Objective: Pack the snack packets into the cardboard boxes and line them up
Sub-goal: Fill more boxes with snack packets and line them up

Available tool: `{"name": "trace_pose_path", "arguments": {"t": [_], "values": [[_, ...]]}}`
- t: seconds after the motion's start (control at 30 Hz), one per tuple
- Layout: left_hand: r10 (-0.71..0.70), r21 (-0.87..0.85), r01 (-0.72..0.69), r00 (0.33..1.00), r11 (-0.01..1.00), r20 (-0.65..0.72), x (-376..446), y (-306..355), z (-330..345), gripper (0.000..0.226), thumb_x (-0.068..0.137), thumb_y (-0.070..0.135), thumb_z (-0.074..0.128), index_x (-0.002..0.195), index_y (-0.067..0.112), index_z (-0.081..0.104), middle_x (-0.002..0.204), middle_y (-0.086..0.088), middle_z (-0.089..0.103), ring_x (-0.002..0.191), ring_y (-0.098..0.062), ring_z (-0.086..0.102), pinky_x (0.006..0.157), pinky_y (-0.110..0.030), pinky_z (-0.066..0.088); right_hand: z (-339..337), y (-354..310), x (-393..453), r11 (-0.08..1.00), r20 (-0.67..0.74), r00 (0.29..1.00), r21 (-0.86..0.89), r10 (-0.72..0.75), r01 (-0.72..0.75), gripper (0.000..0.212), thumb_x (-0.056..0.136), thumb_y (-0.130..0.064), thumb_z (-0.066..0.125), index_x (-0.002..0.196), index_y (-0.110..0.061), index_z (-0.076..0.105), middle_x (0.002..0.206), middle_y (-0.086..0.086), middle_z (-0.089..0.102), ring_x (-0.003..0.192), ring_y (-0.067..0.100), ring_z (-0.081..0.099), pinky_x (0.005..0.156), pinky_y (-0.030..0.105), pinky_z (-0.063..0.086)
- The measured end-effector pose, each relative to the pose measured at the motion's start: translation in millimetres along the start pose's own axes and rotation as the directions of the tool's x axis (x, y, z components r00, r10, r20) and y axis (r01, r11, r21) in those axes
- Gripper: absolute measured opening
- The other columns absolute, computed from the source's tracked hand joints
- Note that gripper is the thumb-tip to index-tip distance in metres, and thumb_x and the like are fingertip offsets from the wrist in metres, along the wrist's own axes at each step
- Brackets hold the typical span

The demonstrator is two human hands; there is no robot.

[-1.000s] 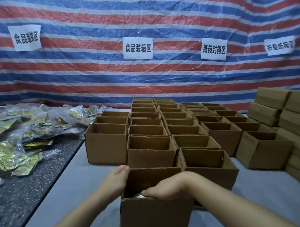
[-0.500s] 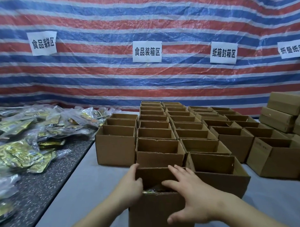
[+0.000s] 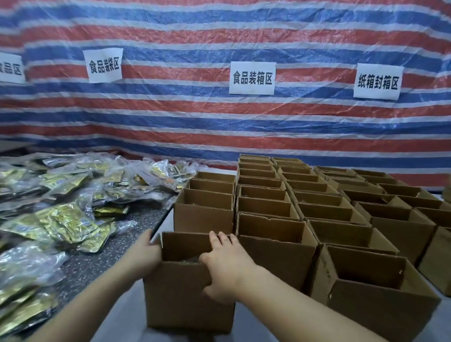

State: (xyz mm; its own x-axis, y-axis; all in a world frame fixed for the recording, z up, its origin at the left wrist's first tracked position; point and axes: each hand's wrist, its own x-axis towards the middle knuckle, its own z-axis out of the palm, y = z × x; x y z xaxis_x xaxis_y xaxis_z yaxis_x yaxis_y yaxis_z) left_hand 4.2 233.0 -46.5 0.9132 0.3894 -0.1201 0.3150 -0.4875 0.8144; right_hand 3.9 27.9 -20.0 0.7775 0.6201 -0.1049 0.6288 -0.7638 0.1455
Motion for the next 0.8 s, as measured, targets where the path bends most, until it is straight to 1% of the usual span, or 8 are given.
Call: {"name": "trace_pose_path", "arguments": {"t": [0.1,0.17,0.27,0.4,0.53,0.63,0.73,0.8], "values": [[0.013,0.002,-0.013,1.000,1.000,0.007,35.8,5.7,-0.3,0.053,0.096,0.016,0.043,0.148,0.019,0.034,0.132,-0.007,0.054,0.080,-0.009,0.055,0.061,-0.030,0.049,-7.2,2.1,32.9,0.993,0.040,0.997,-0.104,0.065,-0.061,0.073,0.093,-0.051,0.065,0.153,-0.019,0.038,0.167,0.022,0.004,0.154,0.041,0.006,0.124,0.055,0.003],[0.024,0.002,-0.024,1.000,1.000,0.010,56.8,10.8,0.9,0.051,0.094,0.014,0.044,0.145,0.017,0.038,0.126,-0.008,0.056,0.078,-0.007,0.051,0.064,-0.032,0.050,-9.8,7.5,52.3,0.988,0.057,0.993,-0.121,0.100,-0.092,0.076,0.092,-0.052,0.065,0.154,-0.016,0.038,0.167,0.021,0.004,0.154,0.041,0.007,0.125,0.055,0.005],[0.033,0.000,-0.033,0.999,0.999,0.011,82.8,19.5,5.9,0.050,0.093,0.013,0.043,0.143,0.017,0.041,0.109,-0.002,0.056,0.083,-0.014,0.054,0.063,-0.032,0.048,-10.1,19.8,77.5,0.985,0.061,0.989,-0.122,0.134,-0.125,0.079,0.091,-0.053,0.067,0.154,-0.015,0.038,0.167,0.020,0.003,0.154,0.039,0.007,0.125,0.055,0.006],[0.063,0.016,-0.063,0.998,0.998,0.015,110.1,29.8,15.0,0.041,0.095,0.016,0.043,0.136,0.015,0.050,0.109,-0.003,0.059,0.078,-0.012,0.052,0.057,-0.027,0.041,-10.2,37.9,101.7,0.981,0.077,0.984,-0.125,0.161,-0.151,0.081,0.090,-0.056,0.066,0.155,-0.016,0.036,0.168,0.019,0.002,0.154,0.038,0.005,0.124,0.055,0.003],[0.076,0.013,-0.077,0.995,0.997,0.060,131.8,38.0,21.7,0.035,0.095,0.013,0.042,0.127,0.014,0.054,0.115,-0.010,0.062,0.091,-0.025,0.061,0.059,-0.028,0.045,-10.1,50.2,118.2,0.976,0.101,0.976,-0.121,0.191,-0.178,0.084,0.089,-0.058,0.066,0.155,-0.017,0.036,0.168,0.019,0.002,0.154,0.038,0.005,0.124,0.056,0.004],[0.067,0.000,-0.067,0.995,0.998,0.071,144.7,39.3,26.1,0.037,0.096,0.013,0.039,0.129,0.011,0.055,0.114,-0.013,0.063,0.100,-0.032,0.062,0.071,-0.033,0.052,-9.6,57.9,128.6,0.974,0.107,0.973,-0.128,0.202,-0.188,0.084,0.088,-0.059,0.067,0.155,-0.018,0.037,0.168,0.018,0.003,0.155,0.038,0.005,0.124,0.056,0.005],[0.071,0.007,-0.071,0.996,0.997,0.046,154.4,41.8,29.4,0.032,0.095,0.011,0.037,0.121,0.012,0.056,0.102,-0.009,0.061,0.092,-0.029,0.061,0.068,-0.034,0.052,-8.7,65.0,137.5,0.974,0.111,0.974,-0.130,0.199,-0.184,0.085,0.088,-0.060,0.067,0.155,-0.019,0.036,0.168,0.017,0.003,0.155,0.037,0.004,0.124,0.056,0.006],[0.071,0.008,-0.072,0.997,0.997,0.038,160.0,44.1,30.4,0.031,0.096,0.013,0.037,0.120,0.012,0.056,0.101,-0.010,0.061,0.091,-0.029,0.061,0.068,-0.034,0.054,-8.3,68.7,142.4,0.974,0.107,0.974,-0.128,0.200,-0.186,0.085,0.087,-0.060,0.067,0.155,-0.020,0.036,0.168,0.016,0.003,0.155,0.036,0.004,0.124,0.056,0.006]]}}
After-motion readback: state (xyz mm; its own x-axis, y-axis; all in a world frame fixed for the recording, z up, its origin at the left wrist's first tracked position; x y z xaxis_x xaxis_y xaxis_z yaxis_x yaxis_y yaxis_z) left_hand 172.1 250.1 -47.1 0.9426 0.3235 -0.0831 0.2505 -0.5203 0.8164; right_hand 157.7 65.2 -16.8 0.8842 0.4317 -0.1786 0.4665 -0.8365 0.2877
